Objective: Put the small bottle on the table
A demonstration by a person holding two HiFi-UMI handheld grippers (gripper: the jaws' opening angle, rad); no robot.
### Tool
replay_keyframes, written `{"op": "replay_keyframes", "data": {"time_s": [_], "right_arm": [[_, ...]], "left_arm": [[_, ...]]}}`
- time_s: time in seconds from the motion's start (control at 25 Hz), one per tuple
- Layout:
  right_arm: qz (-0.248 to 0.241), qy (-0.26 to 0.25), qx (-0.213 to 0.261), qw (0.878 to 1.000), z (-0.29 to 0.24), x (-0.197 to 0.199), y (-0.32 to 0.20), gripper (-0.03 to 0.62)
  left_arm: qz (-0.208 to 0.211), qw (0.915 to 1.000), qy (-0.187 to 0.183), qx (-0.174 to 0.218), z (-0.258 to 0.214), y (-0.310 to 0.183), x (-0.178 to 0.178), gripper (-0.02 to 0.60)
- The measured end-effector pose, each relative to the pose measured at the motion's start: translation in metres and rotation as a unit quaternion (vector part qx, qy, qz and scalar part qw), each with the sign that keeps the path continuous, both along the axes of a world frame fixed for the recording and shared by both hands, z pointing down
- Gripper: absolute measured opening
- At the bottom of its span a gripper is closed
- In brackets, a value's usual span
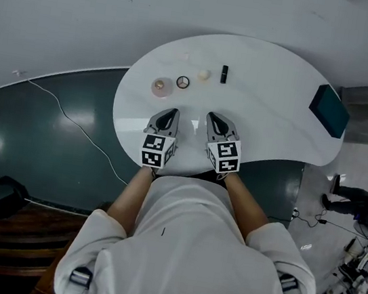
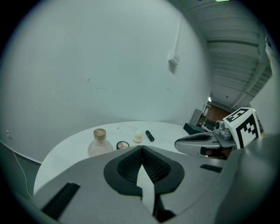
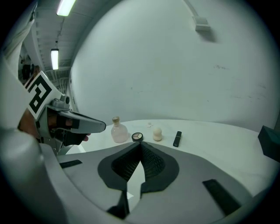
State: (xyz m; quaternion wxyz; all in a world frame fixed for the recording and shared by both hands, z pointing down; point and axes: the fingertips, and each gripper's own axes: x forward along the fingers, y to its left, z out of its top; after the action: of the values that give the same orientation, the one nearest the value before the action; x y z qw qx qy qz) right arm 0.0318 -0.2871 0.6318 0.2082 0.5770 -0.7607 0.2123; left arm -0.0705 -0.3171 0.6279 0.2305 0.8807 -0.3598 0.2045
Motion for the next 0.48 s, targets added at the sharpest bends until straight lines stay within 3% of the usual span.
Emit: {"op": "replay_keyframes", "data": {"time_s": [0.48], "right_arm": [[0.022,-0.012,0.104,0.994,-0.106,0.028,-0.010,-0.003]], "left_arm": [[-0.023,0.9963,0.041,0.072,-0.083,-0.009,0.010,0.012]]}}
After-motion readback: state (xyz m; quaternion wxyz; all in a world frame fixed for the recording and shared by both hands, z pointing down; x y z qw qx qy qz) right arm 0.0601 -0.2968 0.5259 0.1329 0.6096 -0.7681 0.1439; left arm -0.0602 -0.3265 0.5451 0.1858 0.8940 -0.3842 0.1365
